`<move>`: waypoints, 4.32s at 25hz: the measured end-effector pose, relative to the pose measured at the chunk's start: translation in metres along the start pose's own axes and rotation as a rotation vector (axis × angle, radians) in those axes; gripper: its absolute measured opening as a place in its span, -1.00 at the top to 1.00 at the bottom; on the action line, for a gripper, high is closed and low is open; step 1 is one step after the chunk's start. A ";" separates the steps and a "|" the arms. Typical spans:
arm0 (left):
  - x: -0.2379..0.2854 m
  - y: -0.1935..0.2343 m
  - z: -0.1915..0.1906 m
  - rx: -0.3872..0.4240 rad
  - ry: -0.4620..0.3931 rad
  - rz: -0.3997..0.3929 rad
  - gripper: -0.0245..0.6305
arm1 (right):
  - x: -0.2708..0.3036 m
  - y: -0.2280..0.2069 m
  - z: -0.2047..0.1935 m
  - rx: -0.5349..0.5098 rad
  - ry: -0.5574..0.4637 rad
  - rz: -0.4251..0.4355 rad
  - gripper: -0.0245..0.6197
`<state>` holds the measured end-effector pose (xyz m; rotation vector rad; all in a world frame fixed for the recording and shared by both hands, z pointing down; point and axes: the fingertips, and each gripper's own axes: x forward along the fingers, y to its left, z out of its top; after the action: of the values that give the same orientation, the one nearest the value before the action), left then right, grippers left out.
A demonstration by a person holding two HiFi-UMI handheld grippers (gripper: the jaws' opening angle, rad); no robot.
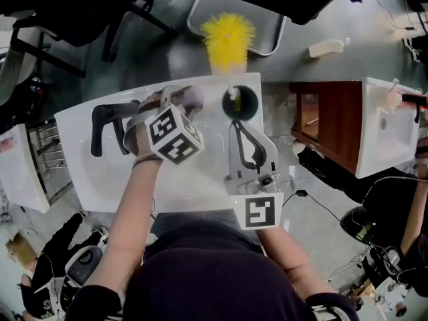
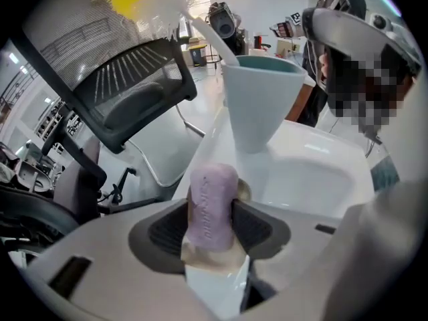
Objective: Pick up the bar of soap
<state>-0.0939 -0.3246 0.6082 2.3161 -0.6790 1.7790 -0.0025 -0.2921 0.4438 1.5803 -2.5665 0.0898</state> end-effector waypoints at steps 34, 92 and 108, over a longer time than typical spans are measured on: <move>-0.080 0.016 0.028 -0.080 -0.253 0.264 0.37 | -0.027 0.001 0.034 -0.049 -0.052 -0.030 0.87; -0.403 -0.034 -0.038 -0.532 -1.034 0.817 0.37 | -0.106 0.058 0.205 -0.232 -0.354 -0.015 0.87; -0.367 -0.040 -0.048 -0.493 -1.044 0.686 0.37 | -0.113 0.075 0.184 -0.220 -0.305 -0.111 0.87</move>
<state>-0.1915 -0.1745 0.2821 2.6274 -1.9401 0.2018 -0.0335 -0.1798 0.2470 1.7597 -2.5805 -0.4625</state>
